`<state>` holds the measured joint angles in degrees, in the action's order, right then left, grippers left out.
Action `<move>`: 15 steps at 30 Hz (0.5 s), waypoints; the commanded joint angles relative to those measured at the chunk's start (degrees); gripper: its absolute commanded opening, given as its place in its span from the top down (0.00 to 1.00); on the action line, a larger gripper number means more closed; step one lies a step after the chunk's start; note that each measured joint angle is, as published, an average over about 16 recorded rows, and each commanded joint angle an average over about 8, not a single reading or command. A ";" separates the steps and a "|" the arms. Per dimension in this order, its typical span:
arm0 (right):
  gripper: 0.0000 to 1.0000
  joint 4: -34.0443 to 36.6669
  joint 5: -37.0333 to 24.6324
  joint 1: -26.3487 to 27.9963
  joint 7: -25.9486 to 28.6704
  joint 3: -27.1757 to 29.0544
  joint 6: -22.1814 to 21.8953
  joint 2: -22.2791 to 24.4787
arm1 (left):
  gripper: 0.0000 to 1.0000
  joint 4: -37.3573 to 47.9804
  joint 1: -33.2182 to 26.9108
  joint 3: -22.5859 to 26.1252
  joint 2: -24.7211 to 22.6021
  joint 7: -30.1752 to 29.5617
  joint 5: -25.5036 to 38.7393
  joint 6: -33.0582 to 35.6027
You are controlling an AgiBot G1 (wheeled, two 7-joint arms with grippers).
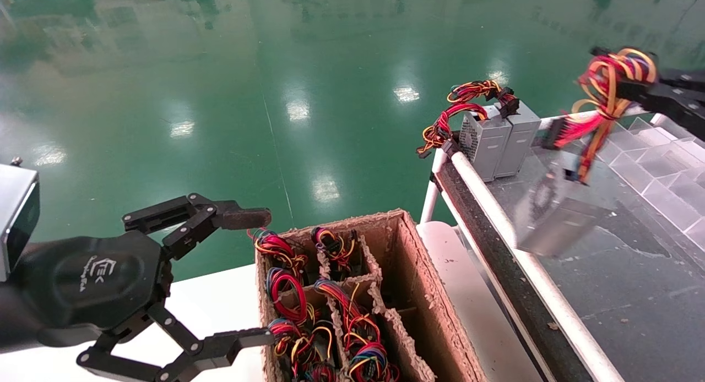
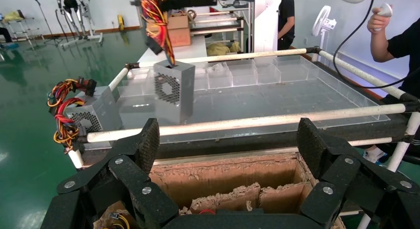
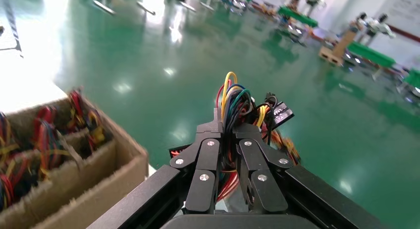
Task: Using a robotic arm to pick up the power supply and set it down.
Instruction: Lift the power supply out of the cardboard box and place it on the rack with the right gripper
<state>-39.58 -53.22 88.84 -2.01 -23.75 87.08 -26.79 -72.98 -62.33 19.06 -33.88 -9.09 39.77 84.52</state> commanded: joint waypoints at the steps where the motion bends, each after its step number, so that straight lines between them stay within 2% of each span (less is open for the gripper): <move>1: 1.00 2.34 -1.00 0.66 -1.10 -0.19 0.81 0.95 | 0.00 0.00 0.00 0.00 0.00 0.00 0.00 0.00; 8: 1.00 5.76 -2.58 0.21 -4.44 -1.03 1.70 2.09 | 0.00 0.00 0.00 0.01 0.00 0.01 -0.01 0.00; 15: 1.00 9.12 -3.23 0.47 -6.22 -1.23 -0.08 1.29 | 0.00 0.00 -0.01 0.02 0.01 0.01 -0.01 -0.01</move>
<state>-30.46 -56.50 89.65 -8.22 -24.96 87.37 -25.41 -72.98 -62.33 19.08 -33.87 -9.08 39.76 84.51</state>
